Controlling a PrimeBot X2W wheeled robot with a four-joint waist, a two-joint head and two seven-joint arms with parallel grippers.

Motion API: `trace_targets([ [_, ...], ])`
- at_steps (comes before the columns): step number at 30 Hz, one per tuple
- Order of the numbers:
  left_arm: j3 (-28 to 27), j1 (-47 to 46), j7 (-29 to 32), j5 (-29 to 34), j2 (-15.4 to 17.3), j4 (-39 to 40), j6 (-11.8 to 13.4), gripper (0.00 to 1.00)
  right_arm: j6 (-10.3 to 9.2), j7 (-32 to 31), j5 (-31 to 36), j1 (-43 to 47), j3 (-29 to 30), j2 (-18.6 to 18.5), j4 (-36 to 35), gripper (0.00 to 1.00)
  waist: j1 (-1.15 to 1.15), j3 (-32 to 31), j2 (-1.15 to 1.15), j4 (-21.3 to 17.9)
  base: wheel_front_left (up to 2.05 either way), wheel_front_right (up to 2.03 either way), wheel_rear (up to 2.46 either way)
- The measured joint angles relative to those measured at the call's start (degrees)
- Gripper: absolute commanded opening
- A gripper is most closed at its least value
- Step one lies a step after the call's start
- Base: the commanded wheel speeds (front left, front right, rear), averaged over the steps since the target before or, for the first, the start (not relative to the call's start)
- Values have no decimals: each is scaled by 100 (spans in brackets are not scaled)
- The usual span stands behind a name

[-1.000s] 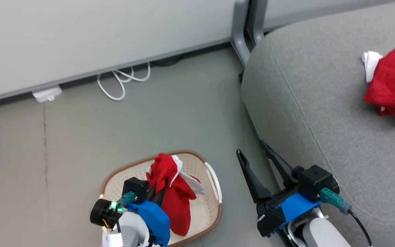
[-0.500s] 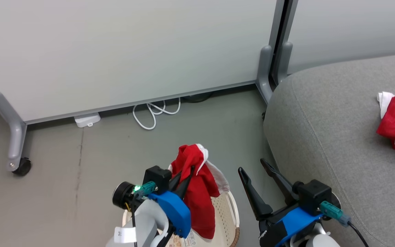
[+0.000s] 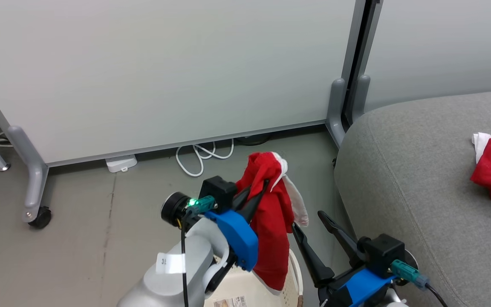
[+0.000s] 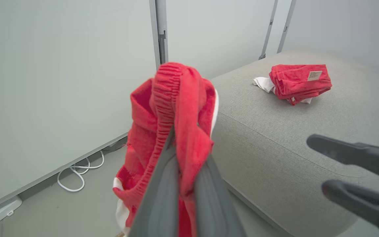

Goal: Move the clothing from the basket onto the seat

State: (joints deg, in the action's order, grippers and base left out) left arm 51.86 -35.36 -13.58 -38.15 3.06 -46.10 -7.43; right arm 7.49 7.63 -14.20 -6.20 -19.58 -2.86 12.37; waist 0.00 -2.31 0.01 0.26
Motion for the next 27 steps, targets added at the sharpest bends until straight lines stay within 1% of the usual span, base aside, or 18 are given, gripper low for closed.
trace_targets([
  [6,260,-348,147,-267,-8,133,0,0,0,-3,1,62,12,0,20,100,0,-61,0,50,0,0,0],
  [12,476,-616,171,-316,-15,178,0,0,0,-11,2,104,-2,0,18,100,0,-103,0,63,0,0,0],
  [27,786,-713,140,-575,-16,183,9,0,0,-52,24,167,47,0,33,100,0,-77,0,82,0,0,0],
])
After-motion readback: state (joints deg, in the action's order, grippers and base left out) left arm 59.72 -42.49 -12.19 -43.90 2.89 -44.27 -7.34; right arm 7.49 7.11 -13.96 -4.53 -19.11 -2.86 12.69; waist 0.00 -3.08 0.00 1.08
